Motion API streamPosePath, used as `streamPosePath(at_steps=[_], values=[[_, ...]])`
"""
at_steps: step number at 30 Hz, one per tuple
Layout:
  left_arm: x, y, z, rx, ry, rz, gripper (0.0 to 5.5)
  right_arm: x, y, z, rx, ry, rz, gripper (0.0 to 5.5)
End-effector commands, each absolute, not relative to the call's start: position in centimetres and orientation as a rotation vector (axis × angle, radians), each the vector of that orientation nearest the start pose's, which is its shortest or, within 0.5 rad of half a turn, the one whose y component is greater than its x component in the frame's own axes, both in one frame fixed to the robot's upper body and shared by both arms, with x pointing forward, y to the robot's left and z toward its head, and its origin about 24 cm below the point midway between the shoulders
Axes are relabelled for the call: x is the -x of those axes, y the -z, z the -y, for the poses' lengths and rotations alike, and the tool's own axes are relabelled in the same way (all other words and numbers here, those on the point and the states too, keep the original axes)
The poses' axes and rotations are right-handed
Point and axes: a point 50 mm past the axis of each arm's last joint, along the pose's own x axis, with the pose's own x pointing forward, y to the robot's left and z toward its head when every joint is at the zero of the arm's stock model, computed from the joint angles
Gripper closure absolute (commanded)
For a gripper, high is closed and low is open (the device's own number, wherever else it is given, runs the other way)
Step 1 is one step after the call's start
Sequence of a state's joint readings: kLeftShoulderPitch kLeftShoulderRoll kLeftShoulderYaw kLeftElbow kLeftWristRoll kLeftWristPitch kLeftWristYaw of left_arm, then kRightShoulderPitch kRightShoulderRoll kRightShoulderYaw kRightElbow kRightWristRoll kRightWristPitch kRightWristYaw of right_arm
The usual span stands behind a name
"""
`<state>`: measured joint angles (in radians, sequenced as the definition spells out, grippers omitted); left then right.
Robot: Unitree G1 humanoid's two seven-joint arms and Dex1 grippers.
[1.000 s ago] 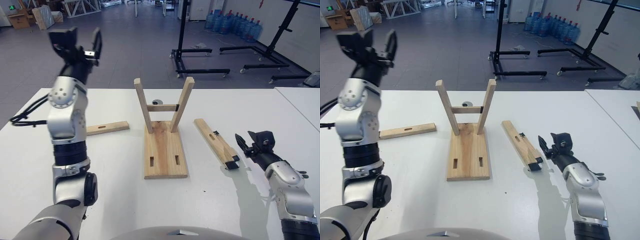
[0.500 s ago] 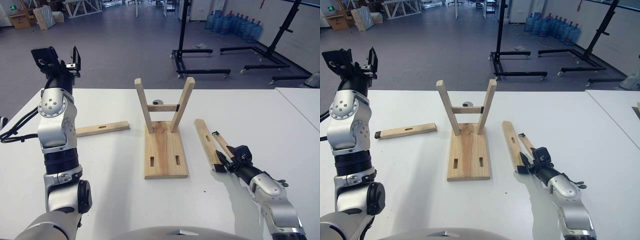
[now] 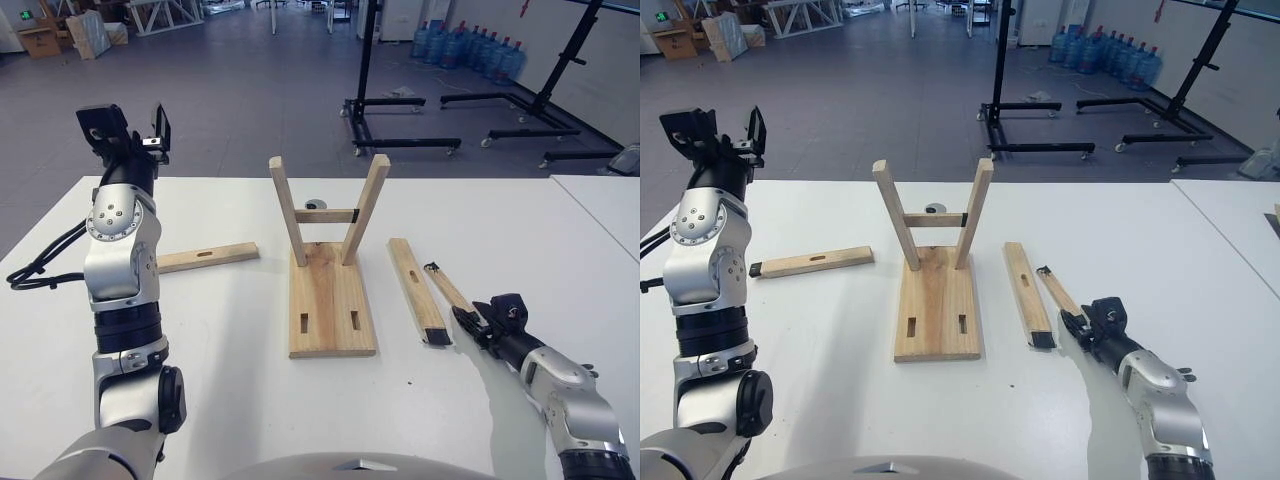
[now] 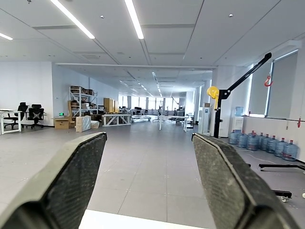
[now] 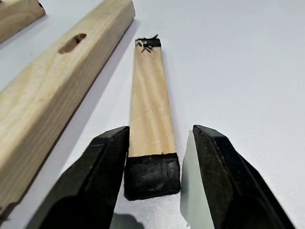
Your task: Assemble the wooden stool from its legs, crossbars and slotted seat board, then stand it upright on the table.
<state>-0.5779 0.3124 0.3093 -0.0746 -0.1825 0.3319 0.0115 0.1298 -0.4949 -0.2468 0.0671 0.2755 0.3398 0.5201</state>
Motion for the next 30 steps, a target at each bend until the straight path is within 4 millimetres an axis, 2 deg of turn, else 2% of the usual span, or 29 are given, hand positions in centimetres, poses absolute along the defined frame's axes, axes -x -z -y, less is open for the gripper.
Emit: streamPosePath(at_steps=[1, 4, 8, 11, 13, 14, 16, 18, 20, 22, 23, 25, 27, 30], values=[[-32.3, -21.5, -23.0, -0.026, -0.156, 0.348, 2.21, -20.3, -0.8, 29.1, 0.148, -0.266, -0.588, 3.06], [-32.3, -21.4, -22.9, -0.029, -0.151, 0.345, 2.19, -20.5, -0.5, 28.7, 0.167, -0.291, -0.600, 3.53], [-32.2, -21.4, -22.9, -0.032, -0.149, 0.341, 2.19, -19.5, 0.5, 28.1, 0.112, -0.317, -0.659, 4.18], [-32.3, -21.5, -22.7, -0.032, -0.148, 0.344, 2.19, -18.6, 1.4, 27.4, 0.092, -0.331, -0.703, 4.20], [-32.3, -21.6, -22.5, -0.035, -0.140, 0.348, 2.19, -19.1, 0.8, 27.2, 0.130, -0.299, -0.630, 4.20], [-32.3, -21.8, -22.3, -0.035, -0.127, 0.356, 2.19, -20.1, -0.3, 27.2, 0.149, -0.256, -0.533, 4.20], [-32.3, -23.0, -21.5, -0.006, -0.074, 0.389, 2.19, -23.1, -4.5, 27.2, 0.206, -0.121, -0.241, 4.20], [-32.2, -24.5, -20.7, 0.033, 0.000, 0.425, 2.19, -25.1, -8.8, 26.7, 0.279, -0.020, -0.005, 4.20], [-31.7, -26.9, -19.2, 0.139, 0.154, 0.468, 2.19, -26.6, -14.5, 24.6, 0.325, 0.007, 0.254, 4.20], [-30.9, -28.7, -17.2, 0.306, 0.364, 0.470, 2.19, -26.9, -18.8, 22.2, 0.370, -0.019, 0.456, 4.20], [-30.4, -28.9, -16.2, 0.397, 0.479, 0.443, 2.19, -26.8, -20.1, 20.9, 0.390, -0.061, 0.519, 4.20], [-29.4, -28.4, -14.3, 0.568, 0.693, 0.361, 2.19, -26.3, -21.2, 18.6, 0.409, -0.158, 0.589, 4.20], [-28.9, -27.1, -12.6, 0.686, 0.801, 0.256, 2.19, -25.9, -21.4, 16.8, 0.391, -0.239, 0.612, 4.20], [-28.0, -25.1, -9.8, 0.797, 0.874, 0.103, 2.19, -25.3, -21.0, 14.2, 0.390, -0.367, 0.638, 4.20]])
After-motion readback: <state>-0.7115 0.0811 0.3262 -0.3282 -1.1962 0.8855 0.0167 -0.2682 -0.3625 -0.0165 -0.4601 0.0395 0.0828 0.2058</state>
